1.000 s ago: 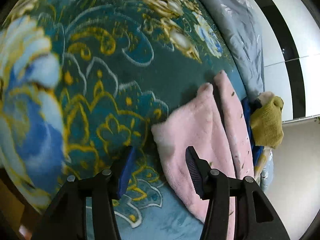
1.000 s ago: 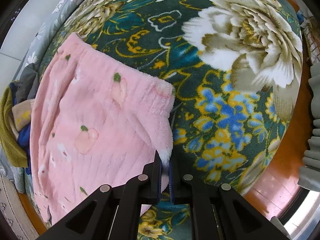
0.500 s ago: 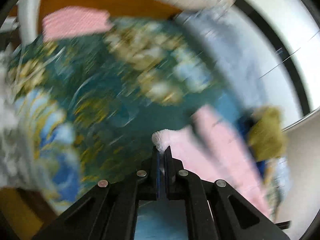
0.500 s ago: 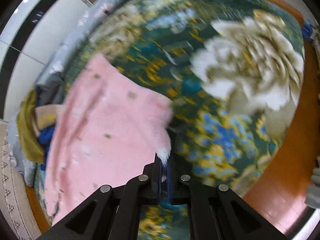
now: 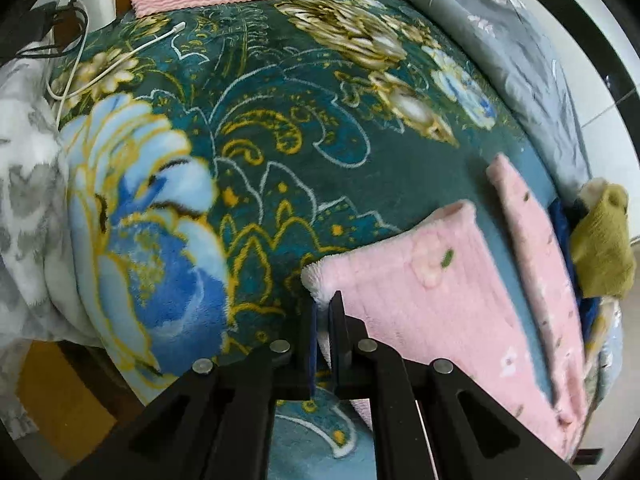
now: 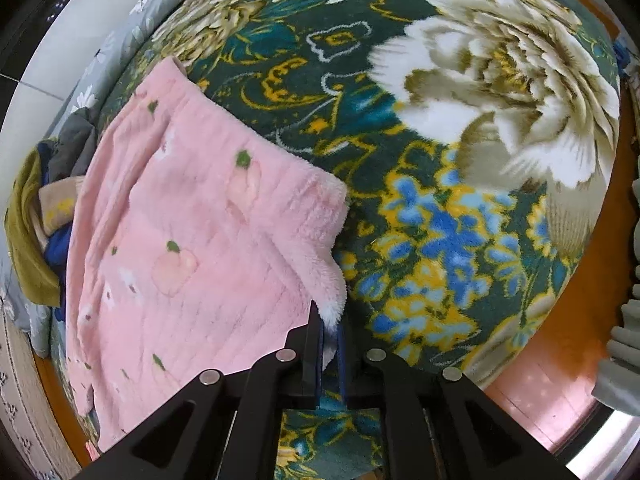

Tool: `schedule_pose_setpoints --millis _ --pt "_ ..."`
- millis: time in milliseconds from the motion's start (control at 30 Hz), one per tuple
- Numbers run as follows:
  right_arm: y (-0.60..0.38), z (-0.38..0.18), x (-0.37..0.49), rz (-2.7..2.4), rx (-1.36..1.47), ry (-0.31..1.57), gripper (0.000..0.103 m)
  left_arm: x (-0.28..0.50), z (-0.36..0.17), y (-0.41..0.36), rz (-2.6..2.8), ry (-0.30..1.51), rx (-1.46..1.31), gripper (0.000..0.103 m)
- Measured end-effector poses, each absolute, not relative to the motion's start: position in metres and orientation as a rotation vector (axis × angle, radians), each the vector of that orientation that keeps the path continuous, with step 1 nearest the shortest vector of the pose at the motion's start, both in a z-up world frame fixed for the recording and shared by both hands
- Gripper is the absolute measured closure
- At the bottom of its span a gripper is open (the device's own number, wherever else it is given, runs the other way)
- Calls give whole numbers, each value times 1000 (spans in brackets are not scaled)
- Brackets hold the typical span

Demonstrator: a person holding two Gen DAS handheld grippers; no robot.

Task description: Fold clothes

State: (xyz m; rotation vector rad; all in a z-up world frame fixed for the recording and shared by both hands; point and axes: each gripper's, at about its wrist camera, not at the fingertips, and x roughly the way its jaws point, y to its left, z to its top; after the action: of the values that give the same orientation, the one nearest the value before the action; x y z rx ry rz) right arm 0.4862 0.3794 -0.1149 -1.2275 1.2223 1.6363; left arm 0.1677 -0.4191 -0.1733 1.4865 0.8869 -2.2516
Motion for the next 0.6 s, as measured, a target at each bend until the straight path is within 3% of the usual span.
schedule_pose_setpoints --millis 67,100,200,267,467,600 --pt "382 -107 493 1618 -1228 1193 65 169 -165 -424 -2243 921 1467 78" --pt "384 -102 495 1614 -1225 1170 62 169 -159 -426 -2238 921 1443 75" --pt "392 -76 491 1625 -1202 1030 62 157 -138 -430 -2278 959 1355 74" --pt "397 -62 463 1684 -1176 943 61 144 -124 -427 -2321 1008 1302 65" --pt "409 -84 294 1984 -1163 1001 56 66 -138 -387 -2330 1275 1370 48" --pt "340 -80 230 2169 -1314 1003 56 15 -165 -361 -2240 1372 1434 46"
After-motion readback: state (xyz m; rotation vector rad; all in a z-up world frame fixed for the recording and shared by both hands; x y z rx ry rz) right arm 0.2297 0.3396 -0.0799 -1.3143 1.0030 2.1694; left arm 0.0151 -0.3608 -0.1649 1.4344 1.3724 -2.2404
